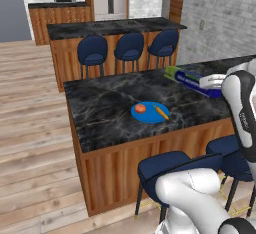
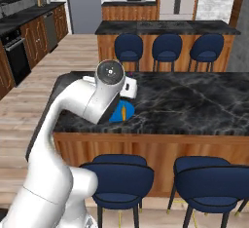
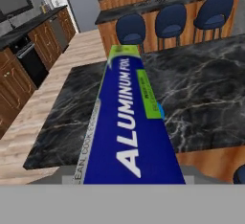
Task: Retrieve the tupperware and aluminum foil from the cabinet and place them on the dining counter near the plate with squash and carrot to prepare for storing leftovers.
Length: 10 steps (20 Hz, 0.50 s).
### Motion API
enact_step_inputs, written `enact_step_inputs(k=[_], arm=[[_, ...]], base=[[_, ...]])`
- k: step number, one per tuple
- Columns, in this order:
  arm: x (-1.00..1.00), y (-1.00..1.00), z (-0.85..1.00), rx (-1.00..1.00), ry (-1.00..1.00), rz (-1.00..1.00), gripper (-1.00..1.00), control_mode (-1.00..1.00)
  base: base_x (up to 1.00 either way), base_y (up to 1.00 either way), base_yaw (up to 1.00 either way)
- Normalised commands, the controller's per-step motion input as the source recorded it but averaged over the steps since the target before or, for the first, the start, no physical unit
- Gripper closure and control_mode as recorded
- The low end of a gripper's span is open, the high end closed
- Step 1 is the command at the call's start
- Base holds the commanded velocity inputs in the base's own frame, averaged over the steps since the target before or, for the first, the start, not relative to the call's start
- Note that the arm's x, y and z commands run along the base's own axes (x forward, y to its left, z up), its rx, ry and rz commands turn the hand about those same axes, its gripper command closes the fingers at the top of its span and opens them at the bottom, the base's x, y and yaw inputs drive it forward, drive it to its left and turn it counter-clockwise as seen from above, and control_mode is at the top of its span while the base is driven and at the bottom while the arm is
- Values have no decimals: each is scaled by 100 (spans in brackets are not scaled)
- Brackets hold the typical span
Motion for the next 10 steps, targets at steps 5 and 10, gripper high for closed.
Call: enact_step_inputs(k=[5, 10], arm=[[67, -37, -23, 2, 8, 5, 100, -100], [86, -11, -47, 0, 11, 0, 100, -100]], base=[[0, 0, 0], [0, 0, 0]])
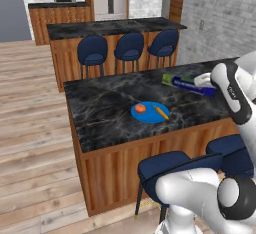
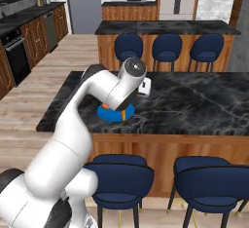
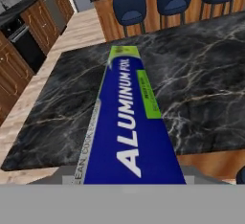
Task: Retrieve the tupperware and aluminum foil from the cabinet and place them on the dining counter near the plate with squash and carrot to prepare for storing leftovers.
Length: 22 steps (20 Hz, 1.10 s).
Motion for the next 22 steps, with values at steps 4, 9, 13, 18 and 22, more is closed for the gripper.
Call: enact_step_inputs(k=[4, 9, 13, 18, 22], arm=[[89, -11, -57, 0, 8, 0, 100, -100], [83, -33, -52, 0, 3, 0, 100, -100], [74, -34, -51, 0, 0, 0, 100, -100], [54, -23, -63, 0, 0, 0, 100, -100], [43, -26, -73, 0, 0, 0, 100, -100]], base=[[0, 0, 0], [0, 0, 0], [0, 0, 0], [0, 0, 0], [0, 0, 0]])
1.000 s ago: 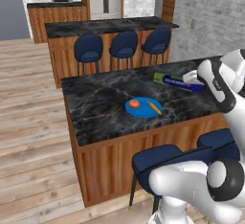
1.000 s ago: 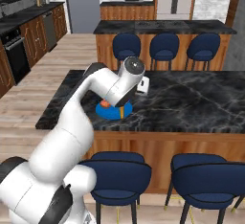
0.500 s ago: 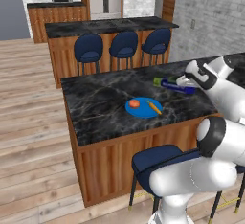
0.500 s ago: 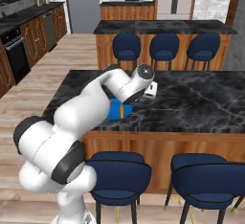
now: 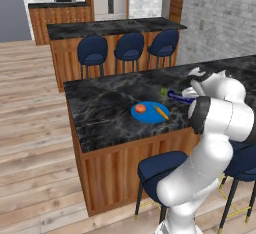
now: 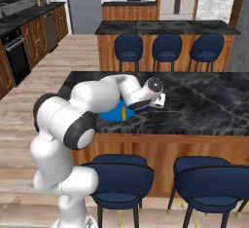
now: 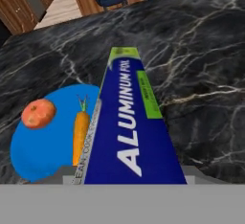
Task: Retrieve the tupperware and aluminum foil from the cabinet and place them on the dining counter near the plate with squash and carrot to prepare for storing leftovers.
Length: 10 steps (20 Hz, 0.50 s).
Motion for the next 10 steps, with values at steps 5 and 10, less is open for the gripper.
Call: enact_step_inputs(k=[5, 10], arm=[[38, -12, -76, 0, 0, 0, 100, -100], [50, -7, -69, 0, 0, 0, 100, -100]], base=[[0, 0, 0], [0, 0, 0]])
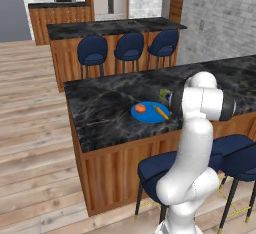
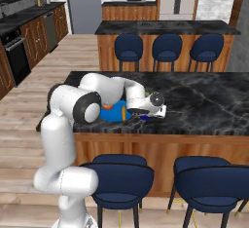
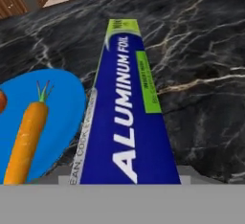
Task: Retrieve the tupperware and aluminum foil from the cabinet and place them on the dining counter near the plate with squash and carrot to prepare for storing leftovers.
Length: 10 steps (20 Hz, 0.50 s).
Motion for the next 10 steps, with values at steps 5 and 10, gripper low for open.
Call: enact_step_inputs(k=[5, 10], arm=[[43, -1, -59, 0, 1, 3, -100, -100], [9, 0, 67, 0, -7, 8, -100, -100]], base=[[0, 0, 0], [0, 0, 0]])
